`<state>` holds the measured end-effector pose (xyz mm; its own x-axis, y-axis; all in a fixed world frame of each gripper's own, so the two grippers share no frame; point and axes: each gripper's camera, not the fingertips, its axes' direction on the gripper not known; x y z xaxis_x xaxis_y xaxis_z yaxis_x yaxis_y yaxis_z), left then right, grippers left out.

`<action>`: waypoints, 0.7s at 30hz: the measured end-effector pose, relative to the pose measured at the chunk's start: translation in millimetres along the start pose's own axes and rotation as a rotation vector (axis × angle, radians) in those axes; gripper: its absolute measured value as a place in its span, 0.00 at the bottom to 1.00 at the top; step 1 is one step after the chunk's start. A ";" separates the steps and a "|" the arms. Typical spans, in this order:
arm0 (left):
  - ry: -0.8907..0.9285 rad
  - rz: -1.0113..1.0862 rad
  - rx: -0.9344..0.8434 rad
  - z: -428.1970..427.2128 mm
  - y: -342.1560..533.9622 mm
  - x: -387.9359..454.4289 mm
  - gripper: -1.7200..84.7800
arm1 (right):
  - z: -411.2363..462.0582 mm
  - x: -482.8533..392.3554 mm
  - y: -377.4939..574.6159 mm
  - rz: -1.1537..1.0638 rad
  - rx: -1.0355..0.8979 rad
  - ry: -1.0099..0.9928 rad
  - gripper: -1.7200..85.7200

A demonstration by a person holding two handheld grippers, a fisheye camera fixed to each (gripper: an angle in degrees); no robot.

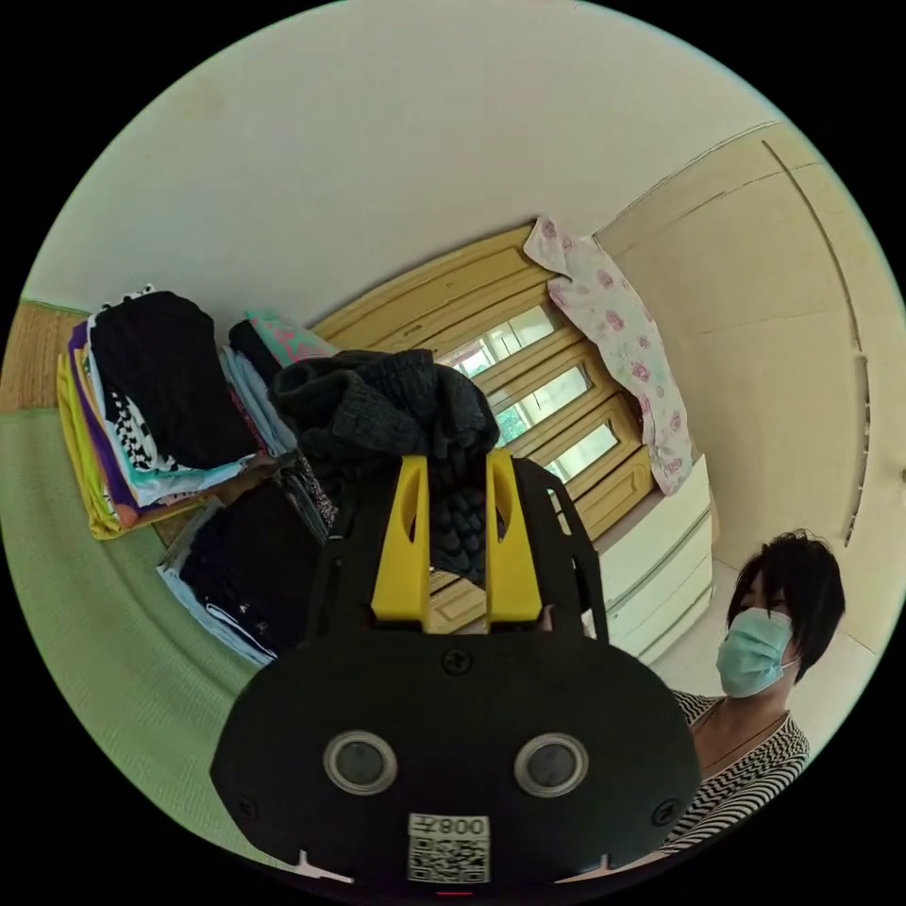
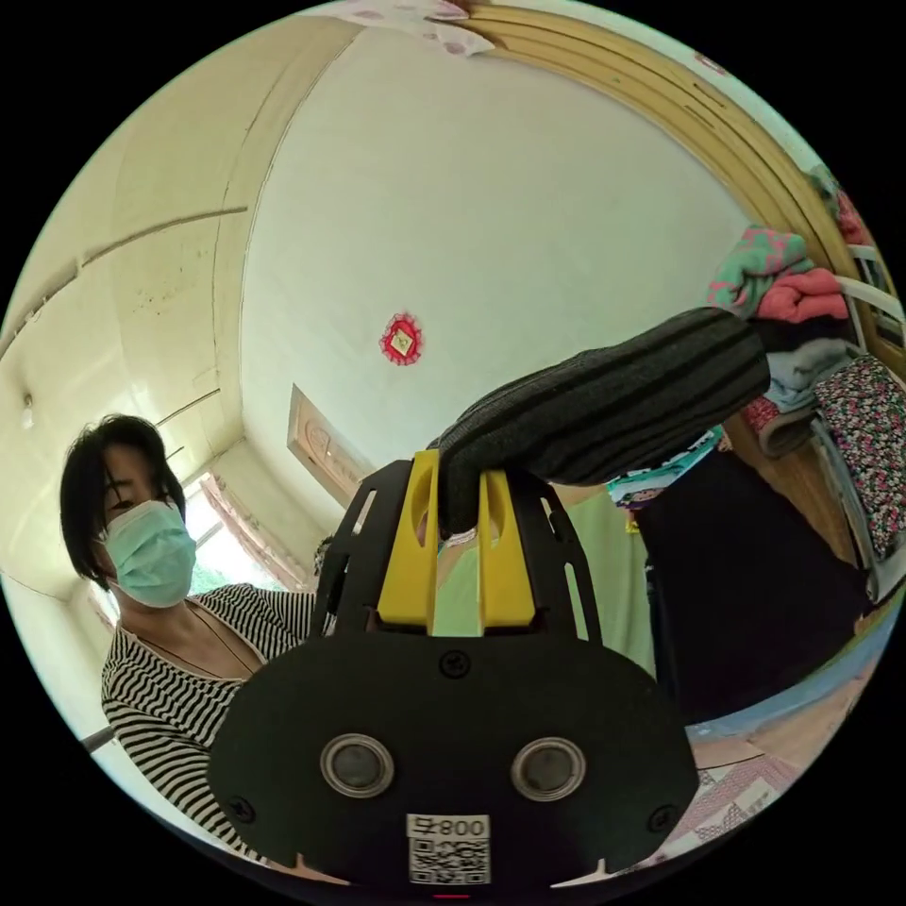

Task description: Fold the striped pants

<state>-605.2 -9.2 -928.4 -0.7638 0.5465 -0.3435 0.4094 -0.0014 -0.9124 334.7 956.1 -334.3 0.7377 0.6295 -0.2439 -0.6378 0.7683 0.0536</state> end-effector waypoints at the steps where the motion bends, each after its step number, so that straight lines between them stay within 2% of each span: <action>1: 0.004 0.001 -0.060 33.8 -15.6 -9.6 0.13 | -19.7 12.1 6.9 0.014 0.022 0.043 0.09; 4: -0.067 -0.061 -0.212 112.8 -38.8 -49.6 0.13 | -50.3 65.2 45.3 0.158 0.031 0.146 0.09; 8: -0.280 -0.303 -0.433 187.3 -37.8 -123.5 0.13 | -56.6 148.1 118.9 0.466 -0.025 0.257 0.10; 11: -0.086 -0.349 -0.325 207.7 -45.6 -135.2 0.13 | -62.8 185.2 161.6 0.579 0.059 0.112 0.10; 16: -0.135 -0.246 -0.345 236.8 -82.3 -111.5 0.13 | -71.4 188.0 151.5 0.531 0.028 0.158 0.11; 21: -0.145 -0.124 -0.240 261.3 -115.2 -69.7 0.10 | -101.6 175.0 151.0 0.514 0.068 0.213 0.10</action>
<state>-729.6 -265.9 -857.6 -0.8713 0.4052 -0.2768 0.4019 0.2653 -0.8764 345.1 1170.4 -467.3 0.2703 0.8929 -0.3600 -0.8828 0.3791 0.2774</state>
